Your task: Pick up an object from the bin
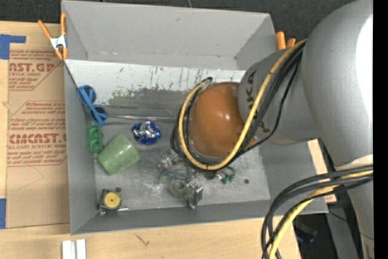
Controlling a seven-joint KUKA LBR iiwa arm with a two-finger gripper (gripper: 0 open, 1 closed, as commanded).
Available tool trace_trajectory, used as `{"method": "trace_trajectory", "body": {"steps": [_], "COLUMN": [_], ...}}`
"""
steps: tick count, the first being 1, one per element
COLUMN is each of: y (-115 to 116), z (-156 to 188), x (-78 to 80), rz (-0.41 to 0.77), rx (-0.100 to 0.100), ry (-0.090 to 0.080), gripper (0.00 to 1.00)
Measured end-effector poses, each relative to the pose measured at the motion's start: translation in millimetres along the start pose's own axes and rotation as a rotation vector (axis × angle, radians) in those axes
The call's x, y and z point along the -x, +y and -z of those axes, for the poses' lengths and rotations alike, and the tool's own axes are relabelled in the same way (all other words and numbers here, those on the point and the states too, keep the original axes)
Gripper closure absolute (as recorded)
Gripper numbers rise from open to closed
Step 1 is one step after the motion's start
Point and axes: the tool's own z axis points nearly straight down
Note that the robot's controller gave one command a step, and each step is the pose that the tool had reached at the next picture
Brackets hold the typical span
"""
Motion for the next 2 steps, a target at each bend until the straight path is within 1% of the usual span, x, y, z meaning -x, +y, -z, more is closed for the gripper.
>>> {"method": "trace_trajectory", "body": {"steps": [1, 2], "y": [3, -34], "z": [0, 217], "x": [0.3, -24.4], "rz": [0.0, 0.178], "rx": [0.005, 0.005], "ry": [0.0, 0.008], "gripper": [1.0, 1.0]}}
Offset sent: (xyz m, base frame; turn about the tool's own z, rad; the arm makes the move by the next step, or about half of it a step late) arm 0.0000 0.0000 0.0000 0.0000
